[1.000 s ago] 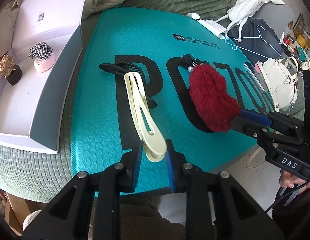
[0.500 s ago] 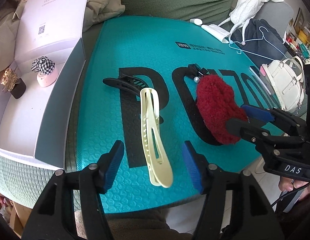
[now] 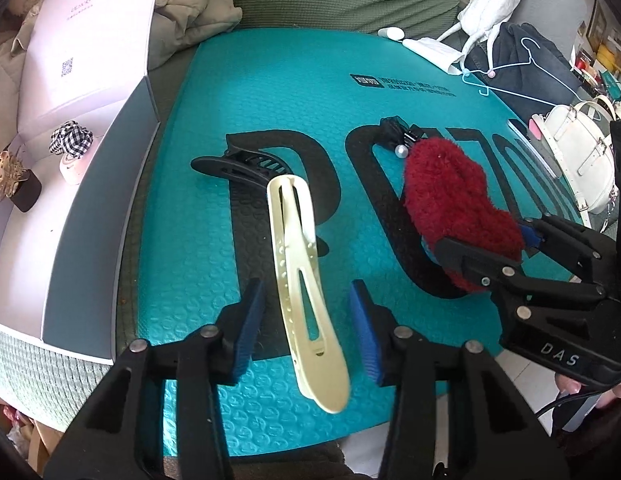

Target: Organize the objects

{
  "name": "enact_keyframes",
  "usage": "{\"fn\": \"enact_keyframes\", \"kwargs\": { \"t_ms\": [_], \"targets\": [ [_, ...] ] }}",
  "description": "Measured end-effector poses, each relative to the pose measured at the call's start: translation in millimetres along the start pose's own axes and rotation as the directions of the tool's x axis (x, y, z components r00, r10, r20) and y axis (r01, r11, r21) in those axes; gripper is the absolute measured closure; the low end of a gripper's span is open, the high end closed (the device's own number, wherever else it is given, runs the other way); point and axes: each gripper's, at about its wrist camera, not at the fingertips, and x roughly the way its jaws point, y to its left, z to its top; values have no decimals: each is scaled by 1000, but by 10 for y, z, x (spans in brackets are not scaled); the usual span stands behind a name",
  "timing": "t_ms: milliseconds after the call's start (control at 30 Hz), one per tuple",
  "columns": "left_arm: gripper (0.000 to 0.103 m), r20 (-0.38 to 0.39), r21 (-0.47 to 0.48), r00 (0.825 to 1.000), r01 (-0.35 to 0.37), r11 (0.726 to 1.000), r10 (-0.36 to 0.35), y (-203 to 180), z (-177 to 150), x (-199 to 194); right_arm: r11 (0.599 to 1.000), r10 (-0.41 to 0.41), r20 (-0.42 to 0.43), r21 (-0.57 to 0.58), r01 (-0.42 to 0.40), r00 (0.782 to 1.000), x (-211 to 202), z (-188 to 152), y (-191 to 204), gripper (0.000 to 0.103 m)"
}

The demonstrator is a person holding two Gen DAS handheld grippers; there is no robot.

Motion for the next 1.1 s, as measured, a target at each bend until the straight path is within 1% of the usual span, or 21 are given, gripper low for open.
{"fn": "enact_keyframes", "kwargs": {
  "t_ms": [33, 67, 200, 267, 333, 367, 800, 1100],
  "targets": [
    [74, -2, 1, 1000, -4, 1000, 4, 1, 6, 6, 1000, -5, -1, 4, 5, 1000, 0, -1, -9, 57],
    [80, -2, 1, 1000, -3, 1000, 3, 3, 11, 7, 1000, -5, -2, 6, 5, 1000, -4, -2, -18, 62],
    [81, -11, -23, 1000, 25, 999, -26, 40, 18, -6, 1000, 5, -4, 10, -5, 1000, -42, 4, -32, 68],
    [81, -22, -38, 999, 49, 998, -50, 53, 20, -18, 1000, 9, -3, 13, -9, 1000, -67, 10, -27, 68],
    [81, -29, -71, 995, 89, 993, -92, 82, 19, -42, 1000, 18, -1, 18, -18, 1000, -96, 17, -30, 69],
    [81, -28, -80, 995, 95, 992, -97, 85, 20, -57, 1000, 21, 1, 19, -21, 1000, -115, 22, -26, 69],
    [82, 21, -67, 998, 59, 996, -58, 73, 22, -395, 998, 53, 27, -28, -53, 998, -384, 105, 141, 69],
    [82, 67, -78, 998, 16, 997, -11, 203, -67, -797, 991, 101, 43, -97, -96, 994, -534, 171, 421, 69]
  ]
}}
